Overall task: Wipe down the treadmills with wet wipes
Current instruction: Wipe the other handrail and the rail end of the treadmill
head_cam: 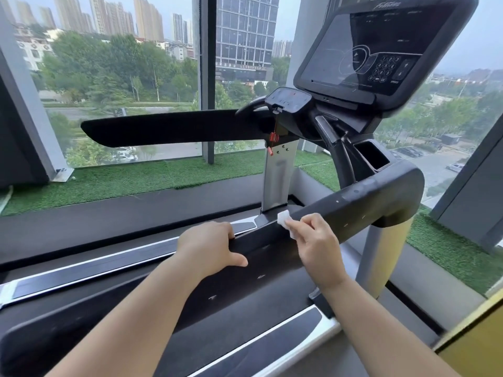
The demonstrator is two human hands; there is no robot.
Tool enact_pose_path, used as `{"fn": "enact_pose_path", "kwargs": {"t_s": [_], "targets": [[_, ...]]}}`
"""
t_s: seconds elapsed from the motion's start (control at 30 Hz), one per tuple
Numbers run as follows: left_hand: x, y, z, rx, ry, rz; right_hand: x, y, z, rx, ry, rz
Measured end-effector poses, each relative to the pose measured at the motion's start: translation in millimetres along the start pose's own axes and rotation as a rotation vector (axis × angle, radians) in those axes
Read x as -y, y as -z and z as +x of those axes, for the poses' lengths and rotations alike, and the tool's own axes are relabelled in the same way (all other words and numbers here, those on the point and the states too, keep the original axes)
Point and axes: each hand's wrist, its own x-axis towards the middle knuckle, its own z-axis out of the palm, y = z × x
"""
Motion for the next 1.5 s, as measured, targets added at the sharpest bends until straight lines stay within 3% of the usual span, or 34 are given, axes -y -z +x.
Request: {"fn": "enact_pose_path", "kwargs": {"t_s": [0.1, 0.27, 0.43, 0.57, 0.73, 0.83, 0.97, 1.13, 1.37, 1.5], "targets": [[0, 0, 0, 0.004, 0.012, -0.011, 6, 5, -2, -0.114, -0.09, 0.107], [-5, 7, 4, 0.034, -0.002, 0.082, 47, -18, -21, 0.035, 0.225, 0.15], [-7, 12, 11, 0.109, 0.006, 0.116, 19, -20, -17, 0.016, 0.248, 0.108], [-20, 8, 15, 0.07, -0.034, 0.071, -14, -3, -3, 0.034, 0.16, 0.072], [-38, -1, 21, -0.018, -0.076, 0.038, -43, 25, 14, -0.095, -0.184, 0.08], [-42, 0, 26, -0.014, -0.058, 0.044, -18, 25, 19, -0.052, -0.116, 0.149], [-40, 3, 30, 0.006, -0.033, 0.044, 24, 1, 11, 0.155, 0.043, 0.175], [-37, 2, 30, 0.006, -0.018, 0.013, 10, -3, 15, 0.226, 0.111, 0.103], [-38, 3, 25, 0.017, -0.019, 0.007, -29, 20, 39, 0.274, -0.027, -0.07], [-38, 4, 26, 0.031, -0.012, -0.005, -23, 35, 55, 0.178, -0.133, -0.04]]}}
